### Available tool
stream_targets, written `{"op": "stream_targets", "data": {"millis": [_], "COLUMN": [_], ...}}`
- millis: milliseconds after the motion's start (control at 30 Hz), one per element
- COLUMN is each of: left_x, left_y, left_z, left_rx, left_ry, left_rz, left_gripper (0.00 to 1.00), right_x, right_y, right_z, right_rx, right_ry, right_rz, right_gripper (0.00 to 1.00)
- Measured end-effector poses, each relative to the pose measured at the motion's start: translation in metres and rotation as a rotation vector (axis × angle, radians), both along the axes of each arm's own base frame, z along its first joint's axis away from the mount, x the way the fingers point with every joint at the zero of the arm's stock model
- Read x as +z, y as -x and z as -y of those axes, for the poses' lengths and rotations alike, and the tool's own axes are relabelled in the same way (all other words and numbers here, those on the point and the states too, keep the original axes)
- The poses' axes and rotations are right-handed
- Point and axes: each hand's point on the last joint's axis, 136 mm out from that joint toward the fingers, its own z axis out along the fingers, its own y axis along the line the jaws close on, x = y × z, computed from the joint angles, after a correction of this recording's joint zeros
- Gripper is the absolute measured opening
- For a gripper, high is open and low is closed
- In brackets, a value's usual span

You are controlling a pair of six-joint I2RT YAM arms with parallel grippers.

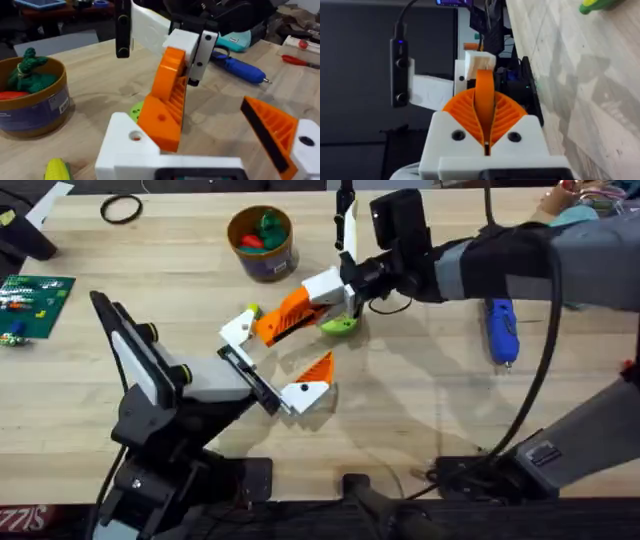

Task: Pick up the gripper from the table and insert it into the empty holder that is missing its gripper. Then pick up a screw, insert it into the mounting hole, and use the screwdriver to tighten it. Finally, clean up the table by picking up the vegetable and placing it into the bucket.

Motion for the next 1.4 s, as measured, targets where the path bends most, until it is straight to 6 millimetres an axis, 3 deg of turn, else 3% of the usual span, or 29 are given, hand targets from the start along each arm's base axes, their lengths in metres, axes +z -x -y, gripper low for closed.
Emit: {"op": "stream_targets", "data": {"millis": [467, 1400], "left_x": [0.001, -0.002], "left_y": [0.0, -0.005], "left_z": [0.0, -0.005], "left_rx": [0.001, 0.044], "left_ry": [-0.004, 0.016], "left_rz": [0.009, -0.028], "left_gripper": [0.983, 0.983], "right_x": [0.009, -0.008], "right_y": [-0.002, 0.002], "right_z": [-0.001, -0.015], "right_rx": [0.016, 0.018], "right_ry": [-0.051, -0.017], "right_rz": [0.072, 0.048], "right_gripper": [0.019, 0.019]}}
